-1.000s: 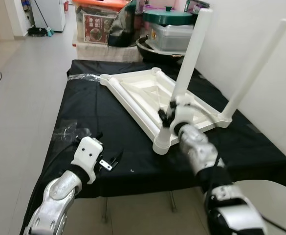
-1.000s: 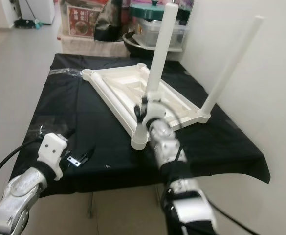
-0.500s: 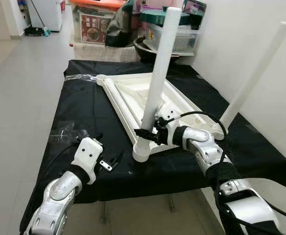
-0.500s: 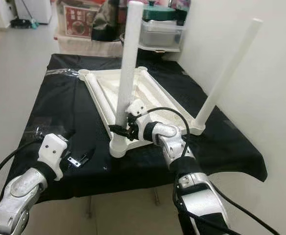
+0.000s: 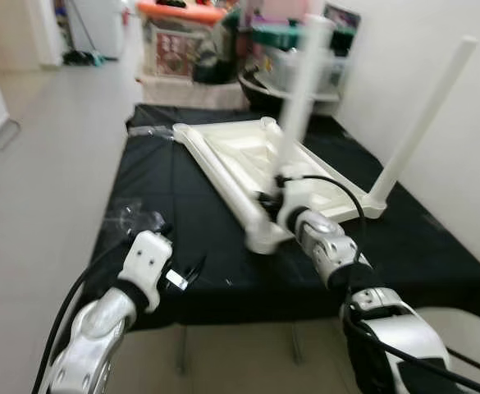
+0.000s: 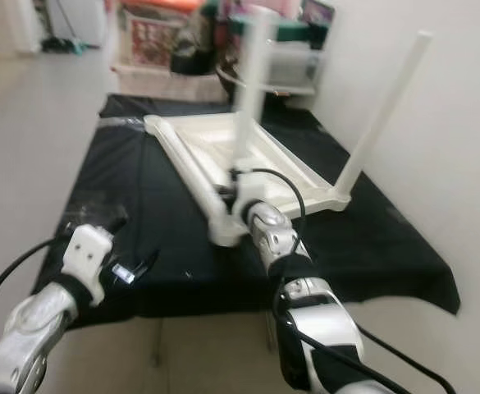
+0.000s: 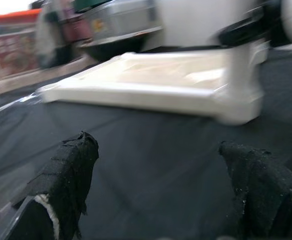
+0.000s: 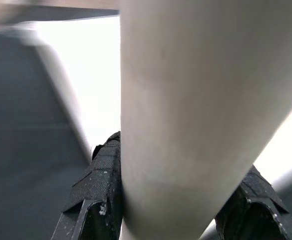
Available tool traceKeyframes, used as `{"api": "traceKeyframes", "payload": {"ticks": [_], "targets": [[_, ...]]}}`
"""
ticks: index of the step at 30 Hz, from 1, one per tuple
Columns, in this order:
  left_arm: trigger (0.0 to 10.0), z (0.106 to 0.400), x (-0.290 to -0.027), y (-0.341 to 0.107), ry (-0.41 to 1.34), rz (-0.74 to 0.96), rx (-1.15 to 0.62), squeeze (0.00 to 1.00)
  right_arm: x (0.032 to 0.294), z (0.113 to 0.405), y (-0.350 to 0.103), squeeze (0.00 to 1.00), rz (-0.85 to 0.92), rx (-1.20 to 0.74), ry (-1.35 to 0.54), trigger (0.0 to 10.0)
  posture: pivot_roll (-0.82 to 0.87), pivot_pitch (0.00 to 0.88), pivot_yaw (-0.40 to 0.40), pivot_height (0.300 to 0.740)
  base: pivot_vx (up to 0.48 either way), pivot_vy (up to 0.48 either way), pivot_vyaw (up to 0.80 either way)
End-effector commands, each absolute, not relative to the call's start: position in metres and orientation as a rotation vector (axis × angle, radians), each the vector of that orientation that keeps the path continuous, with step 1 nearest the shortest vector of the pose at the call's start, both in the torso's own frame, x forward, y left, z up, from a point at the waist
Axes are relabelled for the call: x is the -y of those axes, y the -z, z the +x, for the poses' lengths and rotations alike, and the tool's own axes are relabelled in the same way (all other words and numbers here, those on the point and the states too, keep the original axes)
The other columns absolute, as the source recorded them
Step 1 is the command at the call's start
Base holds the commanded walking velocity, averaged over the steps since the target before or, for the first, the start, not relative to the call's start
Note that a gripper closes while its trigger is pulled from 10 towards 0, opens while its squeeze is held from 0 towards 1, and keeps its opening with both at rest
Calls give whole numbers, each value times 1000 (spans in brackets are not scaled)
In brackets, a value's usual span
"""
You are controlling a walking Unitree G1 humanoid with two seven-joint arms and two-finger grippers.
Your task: Building children table
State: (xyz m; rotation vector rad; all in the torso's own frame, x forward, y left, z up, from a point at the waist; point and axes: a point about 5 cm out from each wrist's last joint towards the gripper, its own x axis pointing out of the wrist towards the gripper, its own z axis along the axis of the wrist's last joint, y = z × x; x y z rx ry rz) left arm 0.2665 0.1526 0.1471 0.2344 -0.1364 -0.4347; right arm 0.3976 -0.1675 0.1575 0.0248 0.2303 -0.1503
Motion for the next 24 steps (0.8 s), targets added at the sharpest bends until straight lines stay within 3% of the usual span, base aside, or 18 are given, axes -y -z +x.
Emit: {"api": "traceKeyframes", "payload": {"ticks": [1, 3, 4, 5, 6, 7, 8, 14, 15, 19, 24], "targets": [[10000, 266, -150, -145, 452, 244, 131, 0, 184, 376, -129, 0, -67, -296, 366, 0, 120, 0, -153, 740, 0, 0, 0], [10000, 266, -149, -144, 459, 243, 127, 0, 168, 359, -118, 0, -92, -294, 347, 0, 112, 0, -144, 740, 0, 0, 0], [10000, 266, -149, -144, 461, 244, 127, 0, 155, 354, -116, 0, -87, -309, 285, 5569, 108, 0, -141, 740, 0, 0, 0], [10000, 266, -149, -144, 463, 244, 127, 0, 145, 351, -115, 0, -82, -318, 229, 8275, 106, 0, -139, 740, 0, 0, 0], [10000, 267, -149, -144, 463, 244, 127, 0, 134, 350, -118, 0, -78, -311, 171, 10000, 98, 0, -135, 740, 0, 0, 0], [10000, 267, -149, -144, 463, 244, 127, 0, 134, 350, -118, 0, -78, -311, 171, 10000, 98, 0, -135, 740, 0, 0, 0], [10000, 269, -149, -145, 465, 247, 129, 0, 124, 353, -131, 1000, -54, -236, 90, 10000, 95, 0, -133, 740, 0, 0, 0], [10000, 270, -149, -146, 463, 247, 135, 0, 130, 367, -161, 961, -64, -136, 59, 10000, 100, 0, -142, 740, 0, 0, 0], [10000, 270, -149, -146, 461, 246, 136, 0, 134, 371, -169, 0, -79, -111, 54, 10000, 100, 0, -142, 740, 0, 0, 0], [10000, 268, -150, -145, 455, 243, 132, 0, 143, 383, -219, 0, 35, 61, -331, 10000, 100, 0, -142, 740, 0, 0, 0], [10000, 267, -150, -144, 456, 245, 131, 0, 152, 379, -236, 0, -18, 139, -460, 10000, 100, 0, -142, 740, 0, 0, 0]]}}
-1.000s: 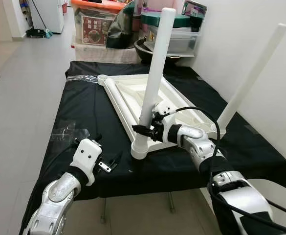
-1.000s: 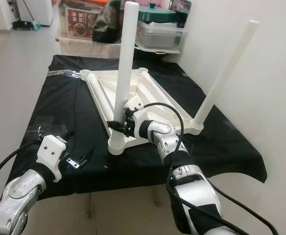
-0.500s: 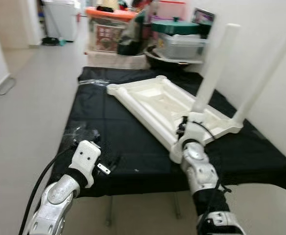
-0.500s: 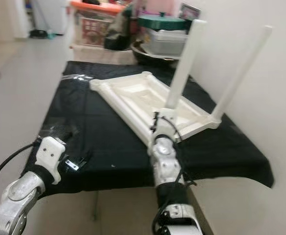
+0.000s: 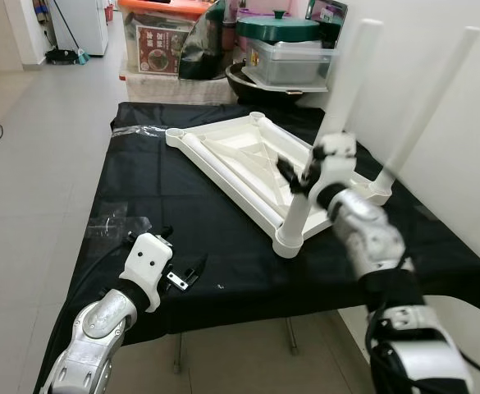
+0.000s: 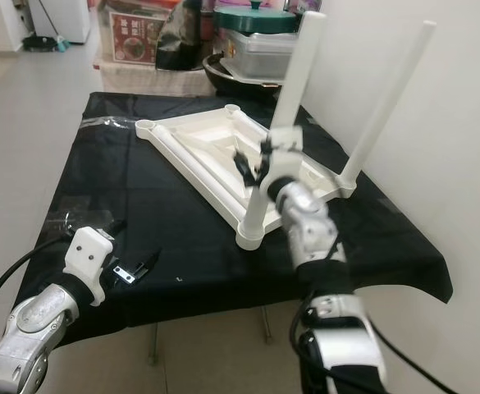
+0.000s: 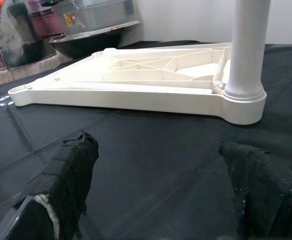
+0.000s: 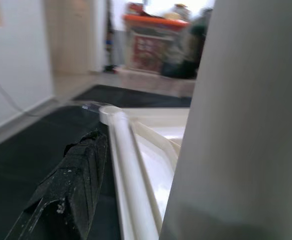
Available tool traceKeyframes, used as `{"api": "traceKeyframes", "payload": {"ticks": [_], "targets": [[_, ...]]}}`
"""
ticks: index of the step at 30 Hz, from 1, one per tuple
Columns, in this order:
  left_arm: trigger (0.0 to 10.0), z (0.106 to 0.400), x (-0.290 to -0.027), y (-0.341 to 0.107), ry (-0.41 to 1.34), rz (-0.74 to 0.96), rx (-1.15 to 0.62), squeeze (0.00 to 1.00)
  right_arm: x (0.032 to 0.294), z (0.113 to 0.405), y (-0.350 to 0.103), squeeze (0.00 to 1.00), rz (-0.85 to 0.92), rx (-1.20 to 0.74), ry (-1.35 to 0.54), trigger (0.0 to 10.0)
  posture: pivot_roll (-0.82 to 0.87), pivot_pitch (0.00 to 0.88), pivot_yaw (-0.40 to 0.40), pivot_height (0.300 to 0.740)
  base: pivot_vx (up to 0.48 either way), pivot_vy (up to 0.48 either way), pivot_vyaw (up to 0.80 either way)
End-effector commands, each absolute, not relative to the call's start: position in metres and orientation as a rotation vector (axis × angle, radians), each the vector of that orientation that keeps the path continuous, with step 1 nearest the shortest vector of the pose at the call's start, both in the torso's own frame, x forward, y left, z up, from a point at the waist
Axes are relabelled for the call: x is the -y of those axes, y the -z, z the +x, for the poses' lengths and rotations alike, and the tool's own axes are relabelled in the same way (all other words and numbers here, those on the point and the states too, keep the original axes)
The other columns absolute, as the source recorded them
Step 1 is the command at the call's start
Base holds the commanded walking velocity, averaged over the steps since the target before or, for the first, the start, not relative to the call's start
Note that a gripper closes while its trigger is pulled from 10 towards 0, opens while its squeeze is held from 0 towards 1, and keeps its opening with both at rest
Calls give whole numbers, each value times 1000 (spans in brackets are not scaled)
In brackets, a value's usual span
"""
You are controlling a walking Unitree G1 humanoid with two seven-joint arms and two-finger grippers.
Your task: Building children table
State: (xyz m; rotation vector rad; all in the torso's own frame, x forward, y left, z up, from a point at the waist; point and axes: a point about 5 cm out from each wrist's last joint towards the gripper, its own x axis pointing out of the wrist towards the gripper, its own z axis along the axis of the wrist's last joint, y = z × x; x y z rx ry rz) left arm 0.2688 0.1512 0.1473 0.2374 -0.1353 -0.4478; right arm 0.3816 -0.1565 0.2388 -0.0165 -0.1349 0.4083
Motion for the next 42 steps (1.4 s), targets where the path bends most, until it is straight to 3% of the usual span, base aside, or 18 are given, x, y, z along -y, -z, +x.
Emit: {"api": "traceKeyframes", "payload": {"ticks": [1, 6, 7, 8, 9, 12, 13, 18, 20, 21, 23, 25, 33, 34, 37, 38, 39, 42], "targets": [[10000, 268, -149, -145, 457, 245, 133, 0, 153, 377, -225, 0, -53, 92, -596, 10000, 102, 0, -146, 740, 0, 0, 0], [10000, 270, -148, -147, 454, 246, 142, 0, 140, 371, -187, 0, -162, -56, -877, 10000, 117, 0, -158, 740, 0, 0, 0], [10000, 270, -149, -147, 452, 246, 142, 0, 134, 370, -182, 0, -169, -64, -914, 8784, 132, 0, -167, 740, 0, 0, 0], [10000, 270, -149, -147, 452, 246, 142, 0, 134, 370, -182, 0, -169, -64, -914, 8784, 132, 0, -167, 740, 0, 0, 0], [10000, 267, -150, -147, 447, 247, 139, 0, 120, 369, -173, 0, -168, -82, -987, 1451, 139, 0, -171, 740, 0, 0, 0], [10000, 266, -150, -146, 446, 247, 138, 0, 116, 369, -171, 0, -165, -86, -1006, 1451, 139, 0, -171, 740, 0, 0, 0], [10000, 265, -151, -146, 444, 249, 137, 0, 113, 369, -169, 0, -159, -94, -1012, 0, 141, 0, -172, 740, 0, 0, 0], [10000, 264, -155, -146, 437, 253, 135, 0, 113, 384, -164, 0, -170, -134, -770, 0, 152, 0, -181, 740, 0, 0, 0], [10000, 263, -156, -146, 432, 254, 134, 0, 132, 398, -161, 0, -139, -183, -371, 0, 148, 0, -182, 740, 0, 0, 0], [10000, 263, -156, -146, 432, 254, 134, 0, 132, 398, -161, 0, -139, -183, -371, 0, 148, 0, -182, 740, 0, 0, 0], [10000, 263, -154, -146, 433, 253, 133, 0, 172, 396, -148, 0, -97, -263, 115, 0, 145, 0, -180, 740, 0, 0, 0], [10000, 262, -152, -145, 437, 250, 132, 0, 197, 380, -133, 0, -93, -284, 396, 0, 136, 0, -169, 740, 0, 0, 0], [10000, 263, -150, -143, 462, 249, 126, 0, 177, 350, -113, 0, -121, -320, 400, 0, 110, 0, -145, 740, 0, 0, 0], [10000, 265, -149, -144, 466, 250, 128, 0, 170, 351, -112, 0, -110, -333, 347, 10000, 107, 0, -142, 740, 0, 0, 0], [10000, 267, -148, -146, 470, 252, 133, 0, 163, 358, -116, 0, -80, -320, 297, 10000, 106, 0, -140, 740, 0, 0, 0], [10000, 268, -148, -146, 471, 252, 135, 0, 162, 363, -122, 580, -66, -287, 282, 10000, 106, 0, -140, 740, 0, 0, 0], [10000, 268, -148, -146, 471, 252, 136, 0, 162, 367, -129, 1000, -47, -255, 292, 10000, 108, 0, -141, 740, 0, 0, 0], [10000, 268, -149, -146, 470, 254, 135, 0, 169, 377, -152, 1000, -10, -155, 272, 10000, 110, 0, -141, 740, 0, 0, 0]]}}
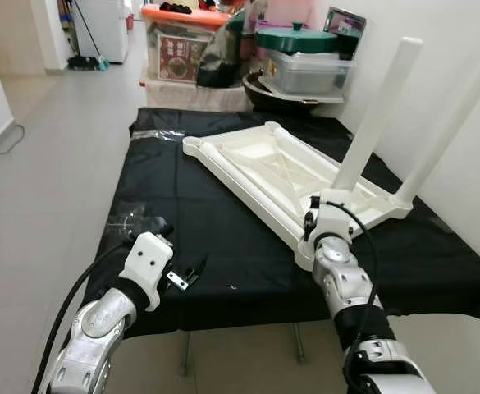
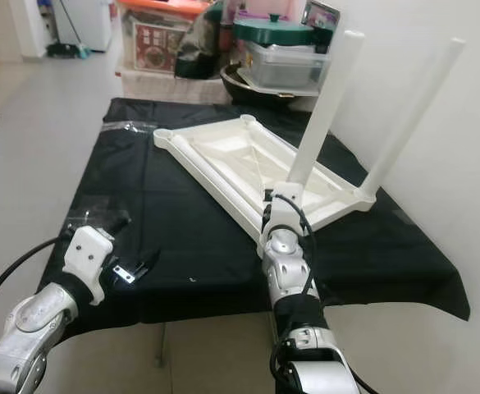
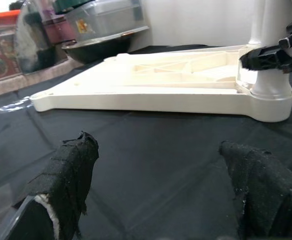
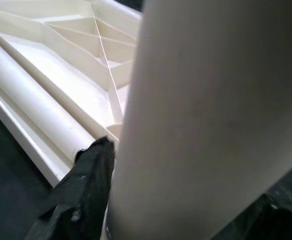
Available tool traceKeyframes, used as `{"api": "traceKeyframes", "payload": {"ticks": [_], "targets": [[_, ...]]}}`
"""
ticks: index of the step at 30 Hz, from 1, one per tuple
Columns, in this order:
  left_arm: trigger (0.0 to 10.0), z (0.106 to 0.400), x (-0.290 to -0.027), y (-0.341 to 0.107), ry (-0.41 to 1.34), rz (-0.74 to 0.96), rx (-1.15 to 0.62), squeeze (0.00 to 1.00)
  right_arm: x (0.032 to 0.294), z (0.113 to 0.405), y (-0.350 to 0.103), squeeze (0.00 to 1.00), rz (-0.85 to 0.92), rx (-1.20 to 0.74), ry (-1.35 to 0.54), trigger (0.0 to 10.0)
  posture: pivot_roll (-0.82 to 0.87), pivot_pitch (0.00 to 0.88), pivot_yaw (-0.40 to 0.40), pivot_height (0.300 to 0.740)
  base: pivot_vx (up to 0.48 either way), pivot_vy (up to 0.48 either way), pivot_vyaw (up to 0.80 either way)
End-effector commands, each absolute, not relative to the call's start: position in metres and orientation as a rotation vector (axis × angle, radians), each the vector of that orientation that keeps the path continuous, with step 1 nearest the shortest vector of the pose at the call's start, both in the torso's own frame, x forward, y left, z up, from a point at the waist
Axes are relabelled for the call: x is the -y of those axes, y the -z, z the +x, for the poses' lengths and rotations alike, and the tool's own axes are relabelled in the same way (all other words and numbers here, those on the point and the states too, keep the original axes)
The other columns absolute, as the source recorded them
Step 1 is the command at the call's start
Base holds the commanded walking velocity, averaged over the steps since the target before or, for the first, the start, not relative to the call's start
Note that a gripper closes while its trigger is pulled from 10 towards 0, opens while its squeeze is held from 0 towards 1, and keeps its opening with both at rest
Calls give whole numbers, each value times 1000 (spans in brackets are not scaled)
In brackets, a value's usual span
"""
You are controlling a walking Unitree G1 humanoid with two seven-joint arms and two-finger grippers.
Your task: Building children table
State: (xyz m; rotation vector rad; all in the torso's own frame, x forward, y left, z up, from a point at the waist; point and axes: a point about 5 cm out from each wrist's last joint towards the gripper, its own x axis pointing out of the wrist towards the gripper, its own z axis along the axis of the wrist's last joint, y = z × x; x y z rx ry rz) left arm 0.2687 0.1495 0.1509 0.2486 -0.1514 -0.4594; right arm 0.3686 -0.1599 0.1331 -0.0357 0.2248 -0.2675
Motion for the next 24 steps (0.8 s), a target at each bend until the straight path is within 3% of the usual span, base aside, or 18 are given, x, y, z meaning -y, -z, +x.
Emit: {"api": "traceKeyframes", "payload": {"ticks": [1, 5, 6, 11, 14, 18, 20, 21, 22, 23, 24], "targets": [[10000, 267, -150, -146, 469, 255, 135, 0, 172, 377, -161, 1000, 1, -120, 270, 10000, 110, 0, -141, 740, 0, 0, 0], [10000, 267, -150, -146, 467, 255, 134, 0, 181, 380, -175, 1000, 18, -80, 266, 10000, 110, 0, -147, 740, 0, 0, 0], [10000, 266, -150, -145, 465, 251, 133, 0, 192, 385, -196, 0, 72, -35, 163, 10000, 108, 0, -142, 740, 0, 0, 0], [10000, 265, -147, -144, 478, 247, 130, 0, 187, 386, -210, 0, 99, 37, -121, 10000, 102, 0, -135, 740, 0, 0, 0], [10000, 267, -148, -145, 484, 251, 132, 0, 173, 372, -197, 0, 33, 28, -583, 10000, 108, 0, -133, 740, 0, 0, 0], [10000, 268, -148, -146, 484, 252, 135, 0, 166, 365, -185, 0, -19, -17, -756, 10000, 108, 0, -133, 740, 0, 0, 0], [10000, 268, -148, -147, 484, 253, 136, 0, 158, 365, -179, 0, -40, -50, -821, 9686, 116, 0, -138, 740, 0, 0, 0], [10000, 269, -148, -147, 484, 254, 138, 0, 147, 365, -174, 0, -63, -75, -893, 8706, 116, 0, -138, 740, 0, 0, 0], [10000, 269, -148, -148, 484, 255, 139, 0, 141, 365, -172, 0, -74, -90, -936, 8706, 128, 0, -148, 740, 0, 0, 0], [10000, 268, -148, -148, 482, 255, 140, 0, 133, 365, -171, 0, -78, -97, -975, 7255, 133, 0, -152, 740, 0, 0, 0], [10000, 268, -148, -148, 482, 255, 140, 0, 133, 365, -171, 0, -78, -97, -975, 7255, 133, 0, -152, 740, 0, 0, 0]]}}
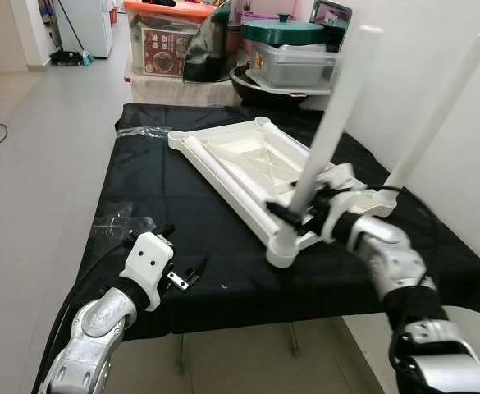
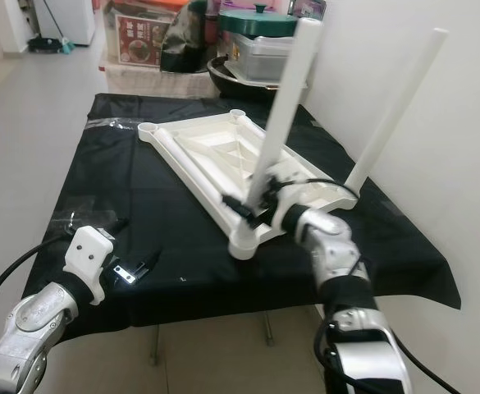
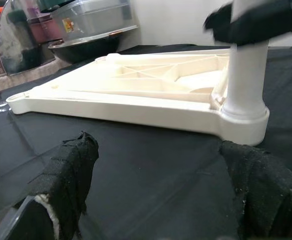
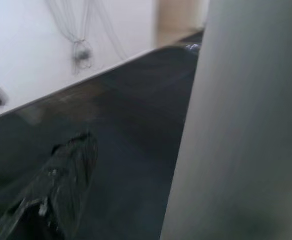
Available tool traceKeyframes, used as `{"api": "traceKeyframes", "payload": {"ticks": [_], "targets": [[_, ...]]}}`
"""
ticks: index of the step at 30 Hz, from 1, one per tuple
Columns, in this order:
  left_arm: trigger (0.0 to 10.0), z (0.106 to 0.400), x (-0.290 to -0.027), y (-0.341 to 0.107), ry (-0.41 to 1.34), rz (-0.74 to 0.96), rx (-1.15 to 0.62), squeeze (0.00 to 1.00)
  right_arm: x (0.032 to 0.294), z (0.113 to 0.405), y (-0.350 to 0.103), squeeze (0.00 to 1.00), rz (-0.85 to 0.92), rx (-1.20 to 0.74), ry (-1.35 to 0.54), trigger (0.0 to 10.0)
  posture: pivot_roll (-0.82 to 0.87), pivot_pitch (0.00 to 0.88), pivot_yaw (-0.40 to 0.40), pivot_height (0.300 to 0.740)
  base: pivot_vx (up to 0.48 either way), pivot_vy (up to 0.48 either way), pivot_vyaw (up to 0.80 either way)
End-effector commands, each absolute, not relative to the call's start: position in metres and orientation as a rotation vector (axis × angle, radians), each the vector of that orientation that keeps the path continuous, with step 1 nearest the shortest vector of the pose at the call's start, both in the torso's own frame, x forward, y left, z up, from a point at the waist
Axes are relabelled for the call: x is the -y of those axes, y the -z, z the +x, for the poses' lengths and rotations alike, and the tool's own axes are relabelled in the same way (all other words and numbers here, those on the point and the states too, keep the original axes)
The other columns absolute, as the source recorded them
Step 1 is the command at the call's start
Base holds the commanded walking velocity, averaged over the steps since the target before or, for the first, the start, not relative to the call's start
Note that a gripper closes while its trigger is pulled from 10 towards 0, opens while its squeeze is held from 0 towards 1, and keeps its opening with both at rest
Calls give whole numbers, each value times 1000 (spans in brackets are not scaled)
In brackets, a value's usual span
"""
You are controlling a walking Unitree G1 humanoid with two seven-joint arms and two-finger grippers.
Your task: Building children table
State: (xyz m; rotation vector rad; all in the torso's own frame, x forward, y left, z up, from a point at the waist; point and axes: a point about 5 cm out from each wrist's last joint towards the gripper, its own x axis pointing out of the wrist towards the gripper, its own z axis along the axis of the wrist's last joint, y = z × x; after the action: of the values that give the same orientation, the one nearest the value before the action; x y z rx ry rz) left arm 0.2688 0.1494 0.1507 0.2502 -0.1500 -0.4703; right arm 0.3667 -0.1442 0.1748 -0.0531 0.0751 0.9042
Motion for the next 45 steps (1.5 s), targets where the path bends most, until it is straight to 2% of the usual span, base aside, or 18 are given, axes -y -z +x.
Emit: {"api": "traceKeyframes", "payload": {"ticks": [1, 5, 11, 12, 13, 14, 17, 19, 22, 24, 27, 31, 32, 39, 40, 42, 43, 45], "targets": [[10000, 268, -148, -148, 482, 255, 140, 0, 133, 365, -171, 0, -78, -97, -975, 7255, 133, 0, -152, 740, 0, 0, 0], [10000, 264, -151, -147, 464, 257, 137, 0, 111, 374, -174, 0, -55, -88, -981, 5216, 162, 0, -174, 740, 0, 0, 0], [10000, 263, -152, -147, 459, 258, 136, 0, 110, 376, -175, 0, -42, -85, -963, 3961, 163, 0, -176, 740, 0, 0, 0], [10000, 263, -153, -147, 457, 258, 135, 0, 112, 377, -175, 0, -31, -84, -955, 2118, 161, 0, -175, 740, 0, 0, 0], [10000, 263, -153, -147, 457, 258, 135, 0, 112, 377, -175, 0, -31, -84, -955, 2118, 161, 0, -175, 740, 0, 0, 0], [10000, 263, -153, -146, 456, 258, 134, 0, 117, 379, -174, 0, -29, -82, -907, 0, 153, 0, -174, 740, 0, 0, 0], [10000, 263, -152, -145, 459, 255, 132, 0, 130, 387, -167, 0, -58, -110, -706, 0, 144, 0, -171, 740, 0, 0, 0], [10000, 263, -150, -145, 463, 251, 131, 0, 154, 394, -152, 0, -78, -222, -332, 0, 135, 0, -169, 740, 0, 0, 0], [10000, 263, -149, -144, 464, 250, 131, 0, 163, 394, -147, 0, -82, -262, -202, 0, 135, 0, -169, 740, 0, 0, 0], [10000, 262, -148, -144, 467, 247, 128, 0, 199, 382, -130, 0, -67, -332, 296, 0, 124, 0, -164, 740, 0, 0, 0], [10000, 261, -147, -143, 470, 244, 126, 0, 210, 358, -121, 0, -28, -319, 595, 0, 124, 0, -161, 740, 0, 0, 0], [10000, 261, -147, -143, 474, 242, 124, 0, 200, 340, -118, 0, 12, -335, 645, 0, 111, 0, -151, 740, 0, 0, 0], [10000, 262, -146, -142, 480, 242, 122, 0, 189, 338, -117, 0, 4, -347, 605, 10000, 101, 0, -146, 740, 0, 0, 0], [10000, 267, -144, -144, 487, 241, 130, 0, 157, 352, -132, 0, 11, -287, 341, 10000, 93, 0, -149, 740, 0, 0, 0], [10000, 267, -145, -144, 484, 242, 130, 0, 163, 352, -136, 459, 9, -267, 371, 10000, 93, 0, -149, 740, 0, 0, 0], [10000, 266, -146, -143, 482, 242, 130, 0, 168, 351, -140, 459, 8, -253, 393, 10000, 93, 0, -149, 740, 0, 0, 0], [10000, 265, -145, -143, 481, 241, 129, 0, 177, 353, -144, 1000, 7, -237, 428, 10000, 93, 0, -151, 740, 0, 0, 0], [10000, 265, -145, -142, 480, 241, 128, 0, 182, 353, -146, 1000, 6, -230, 451, 10000, 93, 0, -151, 740, 0, 0, 0]]}}
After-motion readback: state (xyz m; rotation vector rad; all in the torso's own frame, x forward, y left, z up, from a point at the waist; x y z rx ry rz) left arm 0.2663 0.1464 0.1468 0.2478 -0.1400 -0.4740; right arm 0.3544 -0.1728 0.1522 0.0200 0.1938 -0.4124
